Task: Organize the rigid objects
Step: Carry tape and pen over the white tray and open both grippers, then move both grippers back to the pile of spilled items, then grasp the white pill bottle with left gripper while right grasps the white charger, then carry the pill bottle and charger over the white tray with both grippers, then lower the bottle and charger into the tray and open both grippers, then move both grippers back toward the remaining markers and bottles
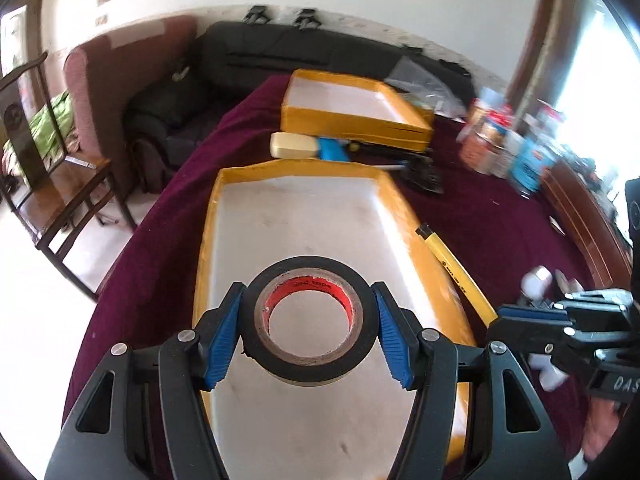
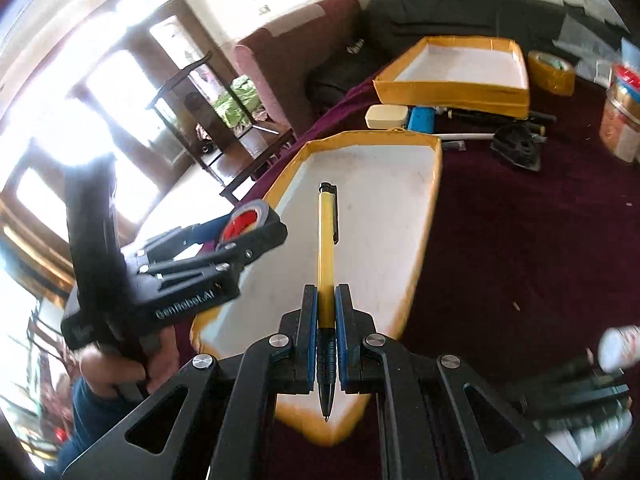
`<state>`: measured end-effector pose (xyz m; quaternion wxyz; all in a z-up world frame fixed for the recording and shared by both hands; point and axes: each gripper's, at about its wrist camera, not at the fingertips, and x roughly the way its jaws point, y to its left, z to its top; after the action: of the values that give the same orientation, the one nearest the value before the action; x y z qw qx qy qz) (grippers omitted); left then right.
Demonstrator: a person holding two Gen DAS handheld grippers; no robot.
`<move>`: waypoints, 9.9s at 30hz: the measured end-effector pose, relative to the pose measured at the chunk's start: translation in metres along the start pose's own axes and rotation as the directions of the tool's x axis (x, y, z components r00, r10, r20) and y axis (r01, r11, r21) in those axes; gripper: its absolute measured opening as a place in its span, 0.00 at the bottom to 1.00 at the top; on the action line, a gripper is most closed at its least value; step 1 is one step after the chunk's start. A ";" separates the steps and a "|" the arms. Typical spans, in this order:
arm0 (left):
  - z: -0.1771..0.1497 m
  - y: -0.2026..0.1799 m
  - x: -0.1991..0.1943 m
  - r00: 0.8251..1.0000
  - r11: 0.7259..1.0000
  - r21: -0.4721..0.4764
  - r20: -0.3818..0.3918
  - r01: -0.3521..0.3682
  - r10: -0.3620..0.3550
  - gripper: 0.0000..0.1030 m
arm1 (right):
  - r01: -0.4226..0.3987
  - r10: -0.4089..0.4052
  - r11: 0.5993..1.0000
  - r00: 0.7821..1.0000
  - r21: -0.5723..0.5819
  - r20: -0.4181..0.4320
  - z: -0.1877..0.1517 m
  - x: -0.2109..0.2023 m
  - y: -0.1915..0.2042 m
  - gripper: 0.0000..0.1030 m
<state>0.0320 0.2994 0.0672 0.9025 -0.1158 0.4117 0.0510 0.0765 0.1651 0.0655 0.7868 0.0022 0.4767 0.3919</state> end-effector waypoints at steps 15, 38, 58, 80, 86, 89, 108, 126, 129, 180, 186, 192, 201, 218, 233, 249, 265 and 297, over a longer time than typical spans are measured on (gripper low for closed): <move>0.046 0.032 0.085 0.991 0.994 -0.110 -0.136 -0.014 -0.001 0.60 | 0.051 -0.045 0.991 0.998 0.124 -0.050 0.059 0.095 -0.023 0.07; 0.014 0.017 0.050 0.990 0.983 -0.161 -0.094 0.089 -0.105 0.63 | 0.011 -0.018 0.995 0.998 0.097 0.066 0.011 0.014 -0.033 0.08; -0.048 -0.072 -0.048 0.989 0.995 0.050 0.108 0.092 -0.097 0.72 | 0.001 -0.069 0.949 0.976 0.315 0.205 -0.167 -0.160 -0.197 0.08; -0.134 -0.205 -0.015 0.849 0.861 0.095 -0.250 0.500 -0.466 0.76 | -0.032 -0.017 0.978 0.973 0.208 0.232 -0.203 -0.163 -0.175 0.19; -0.141 -0.238 -0.012 0.874 0.891 0.110 -0.281 0.440 -0.396 0.78 | -0.072 -0.006 0.962 0.959 0.264 0.283 -0.213 -0.163 -0.190 0.19; -0.151 -0.259 -0.010 0.871 0.884 0.175 -0.333 0.434 -0.362 0.78 | -0.063 -0.018 0.962 0.956 0.264 0.293 -0.215 -0.167 -0.194 0.19; -0.148 -0.211 0.004 0.955 0.936 0.232 -0.195 0.266 -0.223 0.62 | 0.072 -0.096 0.992 0.961 0.100 0.260 -0.180 -0.152 -0.147 0.47; -0.148 -0.232 0.010 0.973 0.939 0.287 -0.184 0.187 -0.138 0.69 | 0.275 -0.248 0.952 0.951 -0.137 0.186 -0.168 -0.101 -0.130 0.34; -0.145 -0.232 0.012 0.978 0.945 0.280 -0.164 0.171 -0.128 0.62 | 0.252 -0.225 0.960 0.954 -0.123 0.198 -0.171 -0.106 -0.135 0.34; -0.092 -0.140 -0.039 0.987 0.988 0.062 0.070 0.143 -0.148 0.30 | 0.110 -0.114 0.993 0.939 0.030 0.324 -0.168 -0.133 -0.156 0.34; -0.090 -0.123 -0.045 0.987 0.991 0.029 0.092 0.127 -0.129 0.30 | 0.086 -0.094 0.996 0.942 0.038 0.321 -0.168 -0.133 -0.154 0.34; -0.089 -0.113 -0.047 0.987 0.992 0.011 0.104 0.123 -0.123 0.30 | 0.079 -0.087 0.996 0.947 0.038 0.310 -0.167 -0.130 -0.148 0.34; -0.089 -0.099 -0.050 0.986 0.993 -0.013 0.117 0.117 -0.114 0.30 | 0.079 -0.083 0.997 0.952 0.024 0.294 -0.166 -0.127 -0.139 0.34; -0.088 -0.063 -0.049 0.987 0.993 -0.060 0.129 0.100 -0.092 0.30 | 0.065 -0.039 0.993 0.967 -0.095 0.251 -0.146 -0.114 -0.079 0.35; -0.072 -0.019 -0.034 0.994 0.995 -0.090 0.107 0.033 -0.024 0.30 | 0.047 0.002 0.972 0.978 -0.231 0.208 -0.081 -0.064 -0.001 0.35; -0.036 0.007 0.003 0.999 0.999 -0.051 -0.038 -0.010 0.008 0.30 | 0.126 -0.110 0.979 0.989 -0.162 0.104 0.012 0.017 0.002 0.35; -0.014 0.031 0.044 0.990 0.994 -0.109 -0.144 -0.031 0.015 0.30 | 0.251 -0.252 0.956 0.968 -0.151 0.011 0.057 0.088 -0.003 0.34; -0.024 0.010 -0.003 0.998 0.989 -0.144 -0.064 0.011 -0.020 0.48 | 0.010 -0.006 0.998 0.999 -0.068 0.051 0.001 0.003 -0.028 0.36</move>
<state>0.0100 0.3031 0.0527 0.8782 -0.1854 0.4353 0.0697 0.0953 0.1478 0.0535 0.8000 -0.0167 0.4427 0.4047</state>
